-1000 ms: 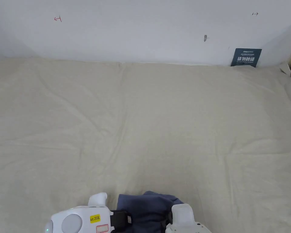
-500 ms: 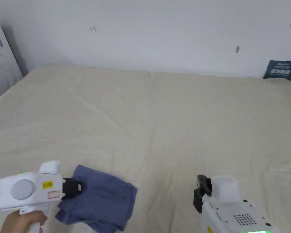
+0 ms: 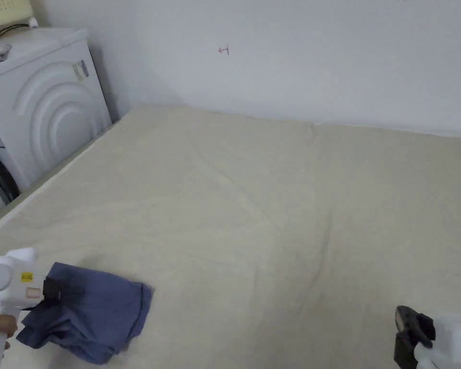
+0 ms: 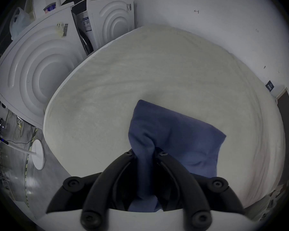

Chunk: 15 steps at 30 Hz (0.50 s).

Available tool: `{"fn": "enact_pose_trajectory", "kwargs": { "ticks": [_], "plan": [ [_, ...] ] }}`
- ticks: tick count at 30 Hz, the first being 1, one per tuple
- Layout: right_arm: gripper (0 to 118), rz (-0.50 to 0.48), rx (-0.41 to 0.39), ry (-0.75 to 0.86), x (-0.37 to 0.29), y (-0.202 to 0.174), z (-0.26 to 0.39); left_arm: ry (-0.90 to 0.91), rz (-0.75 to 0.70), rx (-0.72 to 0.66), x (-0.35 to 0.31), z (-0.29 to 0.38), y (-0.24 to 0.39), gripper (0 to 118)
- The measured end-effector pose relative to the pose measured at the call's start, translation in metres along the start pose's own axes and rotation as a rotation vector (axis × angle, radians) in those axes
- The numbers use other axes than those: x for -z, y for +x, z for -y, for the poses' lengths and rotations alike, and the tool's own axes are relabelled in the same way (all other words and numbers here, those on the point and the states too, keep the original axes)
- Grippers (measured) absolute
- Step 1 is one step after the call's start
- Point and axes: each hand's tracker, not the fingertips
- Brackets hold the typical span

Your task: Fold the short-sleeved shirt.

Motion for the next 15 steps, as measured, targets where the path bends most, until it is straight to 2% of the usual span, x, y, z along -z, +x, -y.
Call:
{"fn": "enact_pose_trajectory", "kwargs": {
  "ticks": [2, 3, 4, 5, 10, 15],
  "plan": [
    [0, 0.005, 0.0, -0.01, 0.006, -0.001, -0.001, -0.012, 0.002, 0.0, 0.005, 0.002, 0.0, 19],
    [0, 0.005, 0.001, -0.012, 0.008, -0.001, -0.001, -0.022, -0.002, -0.009, 0.009, 0.0, 0.0, 31],
    [0, 0.006, 0.003, -0.012, 0.008, -0.001, -0.002, -0.043, -0.01, -0.012, 0.01, 0.0, 0.002, 50],
    [0, 0.007, 0.005, -0.01, 0.008, 0.0, -0.003, -0.048, -0.026, -0.016, 0.01, 0.001, 0.004, 58],
    [0, -0.003, 0.012, 0.007, -0.001, 0.007, -0.01, -0.024, -0.069, 0.019, -0.004, 0.001, 0.012, 63],
    [0, -0.011, 0.015, 0.067, -0.027, 0.021, -0.028, 0.087, 0.02, -0.008, -0.051, -0.002, 0.029, 64]
  ]
}}
